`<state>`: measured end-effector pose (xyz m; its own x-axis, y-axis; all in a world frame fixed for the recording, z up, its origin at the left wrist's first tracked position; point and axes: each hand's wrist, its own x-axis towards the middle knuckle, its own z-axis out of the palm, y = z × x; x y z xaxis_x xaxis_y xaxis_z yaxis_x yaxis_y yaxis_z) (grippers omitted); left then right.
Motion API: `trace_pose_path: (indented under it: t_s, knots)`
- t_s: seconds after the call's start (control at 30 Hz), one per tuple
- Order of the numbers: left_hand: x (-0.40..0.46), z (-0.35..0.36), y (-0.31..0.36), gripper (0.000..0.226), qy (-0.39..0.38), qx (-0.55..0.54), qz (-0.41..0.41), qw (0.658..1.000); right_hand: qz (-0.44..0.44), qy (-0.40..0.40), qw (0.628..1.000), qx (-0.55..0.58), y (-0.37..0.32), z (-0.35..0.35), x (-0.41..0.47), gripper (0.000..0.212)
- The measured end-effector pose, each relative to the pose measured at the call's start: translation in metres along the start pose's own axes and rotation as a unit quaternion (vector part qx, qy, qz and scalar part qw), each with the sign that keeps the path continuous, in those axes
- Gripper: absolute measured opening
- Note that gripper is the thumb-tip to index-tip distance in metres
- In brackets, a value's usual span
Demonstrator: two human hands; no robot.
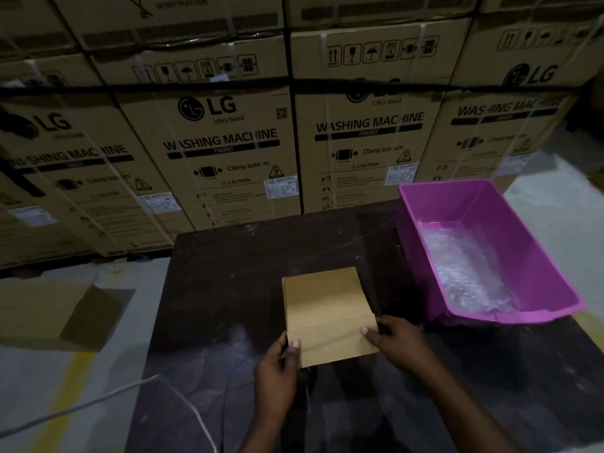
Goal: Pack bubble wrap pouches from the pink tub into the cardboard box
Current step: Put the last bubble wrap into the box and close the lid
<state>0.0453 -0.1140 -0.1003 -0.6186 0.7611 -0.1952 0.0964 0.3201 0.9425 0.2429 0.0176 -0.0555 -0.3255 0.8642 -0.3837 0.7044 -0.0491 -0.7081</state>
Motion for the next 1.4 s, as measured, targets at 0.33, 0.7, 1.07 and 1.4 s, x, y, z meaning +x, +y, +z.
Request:
trace_pose_path:
  t_s: [0.33, 0.7, 1.07, 1.4]
  knots:
    - [-0.004, -0.002, 0.001, 0.033, 0.026, 0.063, -0.013, 0.998, 0.053, -0.004, 0.995, 0.090, -0.004, 0.010, -0.005, 0.026]
    - [0.006, -0.008, 0.015, 0.017, -0.030, 0.079, -0.016, 0.996, 0.069, -0.034, 0.991, 0.107, -0.003, -0.007, 0.008, 0.037]
    - [0.028, -0.007, 0.019, 0.007, 0.003, 0.072, -0.054, 0.996, 0.148, -0.060, 0.978, 0.137, -0.009, -0.006, 0.025, 0.035]
    - [0.028, -0.002, 0.005, 0.018, 0.031, 0.051, -0.044, 0.997, 0.143, -0.009, 0.987, 0.069, 0.007, 0.005, 0.027, 0.041]
